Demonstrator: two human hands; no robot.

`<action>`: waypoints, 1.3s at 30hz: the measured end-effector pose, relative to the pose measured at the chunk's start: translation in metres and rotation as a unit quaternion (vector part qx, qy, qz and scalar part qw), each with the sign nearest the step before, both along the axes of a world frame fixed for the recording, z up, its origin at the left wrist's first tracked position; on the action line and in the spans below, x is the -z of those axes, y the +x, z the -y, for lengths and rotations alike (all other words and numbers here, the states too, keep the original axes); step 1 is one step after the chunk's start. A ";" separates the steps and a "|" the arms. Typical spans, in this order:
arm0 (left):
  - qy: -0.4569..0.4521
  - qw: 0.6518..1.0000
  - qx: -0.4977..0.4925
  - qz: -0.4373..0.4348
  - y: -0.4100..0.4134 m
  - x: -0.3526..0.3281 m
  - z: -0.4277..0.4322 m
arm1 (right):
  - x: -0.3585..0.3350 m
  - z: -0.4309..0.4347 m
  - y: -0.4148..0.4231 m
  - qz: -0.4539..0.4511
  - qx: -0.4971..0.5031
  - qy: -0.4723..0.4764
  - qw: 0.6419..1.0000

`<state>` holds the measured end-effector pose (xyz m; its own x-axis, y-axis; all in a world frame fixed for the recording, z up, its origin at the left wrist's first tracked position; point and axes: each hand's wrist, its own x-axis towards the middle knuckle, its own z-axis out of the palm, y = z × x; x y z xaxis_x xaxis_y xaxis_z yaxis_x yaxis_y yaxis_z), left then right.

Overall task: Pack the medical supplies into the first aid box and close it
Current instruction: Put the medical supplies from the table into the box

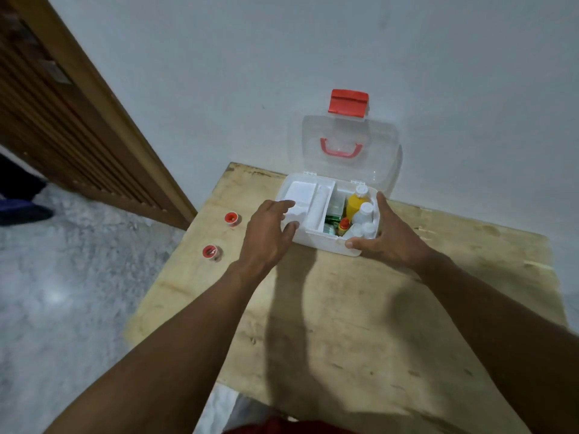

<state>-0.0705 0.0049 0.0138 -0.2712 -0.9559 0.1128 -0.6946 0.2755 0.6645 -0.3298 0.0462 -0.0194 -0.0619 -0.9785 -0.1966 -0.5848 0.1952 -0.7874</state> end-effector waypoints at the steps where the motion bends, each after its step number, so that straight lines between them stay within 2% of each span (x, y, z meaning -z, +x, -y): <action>1: -0.004 1.000 -0.021 0.004 0.013 0.005 -0.007 | 0.000 0.000 0.001 0.005 0.000 0.003 1.000; 6: 0.027 0.991 -0.121 0.053 0.078 0.029 -0.033 | 0.002 0.001 0.000 -0.009 0.005 0.019 1.000; 13: 0.010 0.983 -0.163 0.089 0.127 0.050 -0.035 | -0.003 0.004 0.000 0.021 0.000 0.030 0.999; 17: -0.003 0.984 -0.160 0.084 0.129 0.060 -0.016 | -0.021 0.000 0.019 0.066 -0.002 0.013 0.998; 26: 0.055 0.991 -0.107 0.065 0.115 0.092 0.039 | -0.018 0.001 0.020 -0.035 0.065 0.063 0.995; 29: 0.061 0.993 -0.096 0.030 0.105 0.092 0.054 | -0.018 0.000 0.022 -0.053 0.083 0.091 0.991; 36: 0.157 0.982 -0.096 -0.040 0.088 0.097 0.094 | -0.016 -0.001 0.019 -0.065 0.109 0.100 0.987; 37: 0.157 0.983 -0.093 -0.034 0.087 0.096 0.096 | -0.015 -0.001 0.019 -0.060 0.109 0.103 0.987; 39: 0.093 0.992 -0.072 -0.037 0.083 0.088 0.093 | -0.014 0.001 0.018 -0.051 0.106 0.104 0.988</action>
<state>0.0122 -0.0885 -0.0744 -0.1286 -0.9902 -0.0539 -0.6646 0.0457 0.7458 -0.3116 0.0454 -0.0056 -0.2905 -0.8808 -0.3739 -0.5878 0.4726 -0.6566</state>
